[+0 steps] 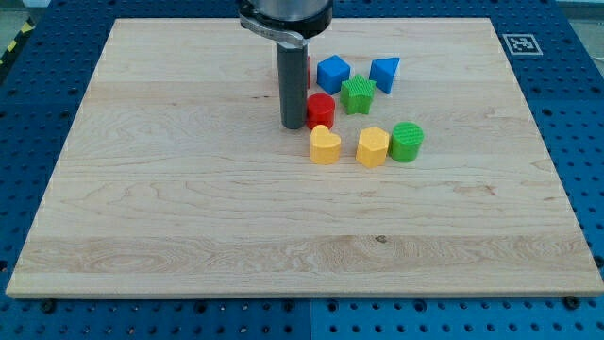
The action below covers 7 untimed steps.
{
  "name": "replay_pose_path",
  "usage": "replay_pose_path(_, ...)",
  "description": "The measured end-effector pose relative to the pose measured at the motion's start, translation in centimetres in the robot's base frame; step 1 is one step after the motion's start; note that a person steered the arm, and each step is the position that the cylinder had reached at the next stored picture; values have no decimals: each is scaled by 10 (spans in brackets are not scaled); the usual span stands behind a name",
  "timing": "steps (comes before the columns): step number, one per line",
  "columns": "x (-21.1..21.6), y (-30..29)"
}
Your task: Slide the green star a bit left
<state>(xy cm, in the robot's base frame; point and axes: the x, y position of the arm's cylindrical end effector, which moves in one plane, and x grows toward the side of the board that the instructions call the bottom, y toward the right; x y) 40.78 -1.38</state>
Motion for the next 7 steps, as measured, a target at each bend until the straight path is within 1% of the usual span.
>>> replay_pose_path(1, -2, 0)
replay_pose_path(2, -16, -25)
replay_pose_path(3, -18, -71)
replay_pose_path(4, -18, -99)
replay_pose_path(6, -12, -88)
replay_pose_path(7, 16, -41)
